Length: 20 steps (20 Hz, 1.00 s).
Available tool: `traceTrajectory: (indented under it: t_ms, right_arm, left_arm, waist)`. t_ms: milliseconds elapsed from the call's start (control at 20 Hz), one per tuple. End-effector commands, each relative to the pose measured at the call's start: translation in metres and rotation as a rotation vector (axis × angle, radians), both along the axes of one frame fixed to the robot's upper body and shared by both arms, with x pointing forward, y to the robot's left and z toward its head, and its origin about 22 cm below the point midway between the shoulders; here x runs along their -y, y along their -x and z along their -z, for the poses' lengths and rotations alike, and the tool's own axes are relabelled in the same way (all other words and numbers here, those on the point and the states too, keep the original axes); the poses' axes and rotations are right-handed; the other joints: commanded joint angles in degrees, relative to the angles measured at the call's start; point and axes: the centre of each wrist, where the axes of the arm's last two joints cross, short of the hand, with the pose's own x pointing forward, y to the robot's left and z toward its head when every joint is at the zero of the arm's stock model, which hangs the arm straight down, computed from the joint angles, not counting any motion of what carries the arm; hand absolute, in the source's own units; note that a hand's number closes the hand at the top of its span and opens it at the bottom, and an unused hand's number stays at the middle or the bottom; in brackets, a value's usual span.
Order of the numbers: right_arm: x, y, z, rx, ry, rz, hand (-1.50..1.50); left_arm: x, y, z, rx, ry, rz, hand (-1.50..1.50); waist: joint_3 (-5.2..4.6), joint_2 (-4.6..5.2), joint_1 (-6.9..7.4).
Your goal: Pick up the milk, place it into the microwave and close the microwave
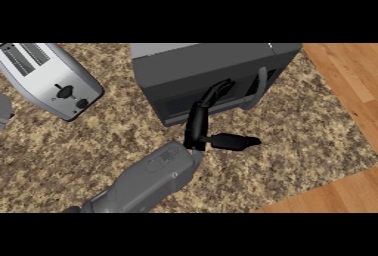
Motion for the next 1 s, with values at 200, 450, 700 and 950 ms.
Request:
traceTrajectory:
  t_ms: [200, 450, 700, 950]
  right_arm:
    - [-0.004, -0.01, -0.01, 0.025, 0.009, 0.003, 1.5]
    - [-0.016, -0.02, 0.047, -0.167, -0.311, -0.159, -1.5]
    - [-0.011, -0.027, 0.052, -0.217, -0.355, -0.182, -1.5]
    - [-0.003, -0.034, 0.042, -0.234, -0.362, -0.214, -1.5]
  left_arm:
    - [-0.003, -0.02, -0.011, 0.01, 0.018, -0.062, -1.5]
    - [-0.001, -0.02, -0.011, 0.01, 0.02, -0.055, -1.5]
    - [-0.002, -0.022, -0.011, 0.014, 0.03, -0.062, -1.5]
    - [-0.003, -0.022, -0.009, 0.022, 0.035, -0.069, -1.5]
  waist:
    - [-0.08, 0.64, 0.07]
    - [0.33, 1.29, 0.46]
    - [0.25, 1.47, -0.1]
    - [0.11, 1.22, -0.49]
